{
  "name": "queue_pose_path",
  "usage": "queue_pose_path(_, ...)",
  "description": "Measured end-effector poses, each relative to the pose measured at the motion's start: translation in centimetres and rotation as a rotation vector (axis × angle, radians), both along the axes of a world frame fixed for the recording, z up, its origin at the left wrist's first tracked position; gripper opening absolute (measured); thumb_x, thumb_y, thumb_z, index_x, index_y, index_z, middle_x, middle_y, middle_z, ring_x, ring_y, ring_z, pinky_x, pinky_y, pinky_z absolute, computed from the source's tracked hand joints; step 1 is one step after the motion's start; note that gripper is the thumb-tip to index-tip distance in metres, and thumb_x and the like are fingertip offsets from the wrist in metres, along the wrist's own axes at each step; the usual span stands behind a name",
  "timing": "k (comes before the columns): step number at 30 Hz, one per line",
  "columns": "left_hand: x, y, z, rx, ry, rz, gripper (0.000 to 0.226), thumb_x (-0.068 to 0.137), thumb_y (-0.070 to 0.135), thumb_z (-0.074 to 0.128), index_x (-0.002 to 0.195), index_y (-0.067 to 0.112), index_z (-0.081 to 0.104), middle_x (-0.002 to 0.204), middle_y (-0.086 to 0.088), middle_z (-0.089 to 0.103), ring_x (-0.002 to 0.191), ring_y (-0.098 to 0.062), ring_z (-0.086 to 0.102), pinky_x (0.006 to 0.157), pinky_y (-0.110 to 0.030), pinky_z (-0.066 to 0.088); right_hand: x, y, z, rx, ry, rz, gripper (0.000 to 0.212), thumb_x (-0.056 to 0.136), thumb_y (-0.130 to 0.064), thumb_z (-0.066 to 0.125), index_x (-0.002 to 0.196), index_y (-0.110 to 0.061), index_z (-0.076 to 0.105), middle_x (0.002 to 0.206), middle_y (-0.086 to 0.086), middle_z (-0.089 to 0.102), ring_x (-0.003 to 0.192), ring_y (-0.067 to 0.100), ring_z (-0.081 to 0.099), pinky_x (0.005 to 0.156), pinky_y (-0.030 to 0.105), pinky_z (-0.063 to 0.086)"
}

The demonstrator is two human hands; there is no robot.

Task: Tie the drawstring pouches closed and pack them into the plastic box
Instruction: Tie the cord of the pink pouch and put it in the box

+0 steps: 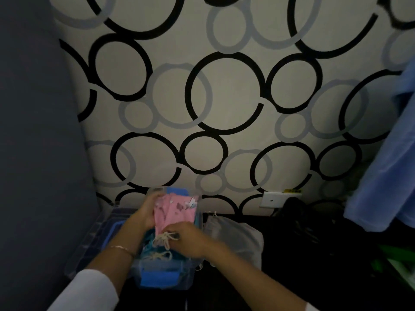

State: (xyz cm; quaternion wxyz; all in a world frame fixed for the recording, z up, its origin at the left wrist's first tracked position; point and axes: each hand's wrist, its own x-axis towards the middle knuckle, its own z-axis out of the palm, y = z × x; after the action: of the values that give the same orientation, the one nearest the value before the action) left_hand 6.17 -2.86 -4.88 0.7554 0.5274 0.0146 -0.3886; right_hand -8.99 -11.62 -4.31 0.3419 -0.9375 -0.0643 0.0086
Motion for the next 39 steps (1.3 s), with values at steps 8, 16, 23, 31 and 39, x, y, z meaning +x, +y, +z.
queue_pose_path(8, -0.1, 0.8, -1.5, 0.83, -0.652, -0.201, 0.01, 0.089, 0.003, 0.048, 0.085, 0.007, 0.056, 0.078, -0.011, 0.061, 0.068, -0.021, 0.057, 0.064, -0.024, 0.046, 2.1, 1.1, 0.1, 0.081, 0.289, -0.068, 0.031, 0.095, -0.017, 0.048, 0.111, 0.0, 0.067, 0.117, 0.023, 0.064, 0.089, 0.023, 0.054, 0.073, 0.026, 0.045)
queue_pose_path(16, -2.7, 1.5, -2.2, 1.273, -1.055, -0.931, 0.082, 0.079, 0.055, 0.069, 0.144, 0.014, 0.04, 0.143, -0.013, 0.048, 0.128, -0.028, 0.052, 0.105, -0.038, 0.045, 6.7, -0.5, -1.6, -0.838, 0.19, -0.136, 0.074, 0.087, -0.031, 0.064, 0.149, -0.014, 0.027, 0.153, 0.025, 0.023, 0.143, 0.04, 0.02, 0.118, 0.052, 0.018)
queue_pose_path(23, -2.6, 1.4, -4.7, 1.485, -0.843, -1.12, 0.086, 0.097, 0.033, 0.054, 0.154, 0.015, -0.007, 0.157, -0.015, 0.025, 0.135, -0.029, 0.041, 0.105, -0.035, 0.04, 7.3, 0.1, -5.2, -1.113, 0.434, -0.156, 0.071, 0.102, -0.047, 0.031, 0.156, -0.019, -0.007, 0.161, 0.018, -0.016, 0.148, 0.038, -0.014, 0.119, 0.053, -0.008)
queue_pose_path(31, -2.5, 0.2, -2.6, 1.223, -1.081, -0.845, 0.069, 0.087, 0.05, 0.061, 0.14, 0.01, 0.042, 0.142, -0.012, 0.047, 0.128, -0.03, 0.048, 0.103, -0.036, 0.043, 5.0, -5.4, 1.2, 0.023, -0.264, -0.574, 0.029, 0.09, -0.008, 0.054, 0.118, -0.007, 0.058, 0.119, 0.013, 0.059, 0.106, 0.027, 0.059, 0.089, 0.04, 0.051)
queue_pose_path(39, -7.3, -5.4, 0.8, 0.983, -1.407, -0.387, 0.028, 0.091, 0.029, 0.056, 0.108, 0.008, 0.066, 0.107, -0.01, 0.069, 0.1, -0.024, 0.064, 0.085, -0.036, 0.053, -1.0, -8.1, -7.2, -0.536, 0.548, -0.415, 0.058, 0.092, -0.029, 0.064, 0.14, -0.004, 0.044, 0.143, 0.017, 0.047, 0.132, 0.032, 0.045, 0.114, 0.038, 0.032)
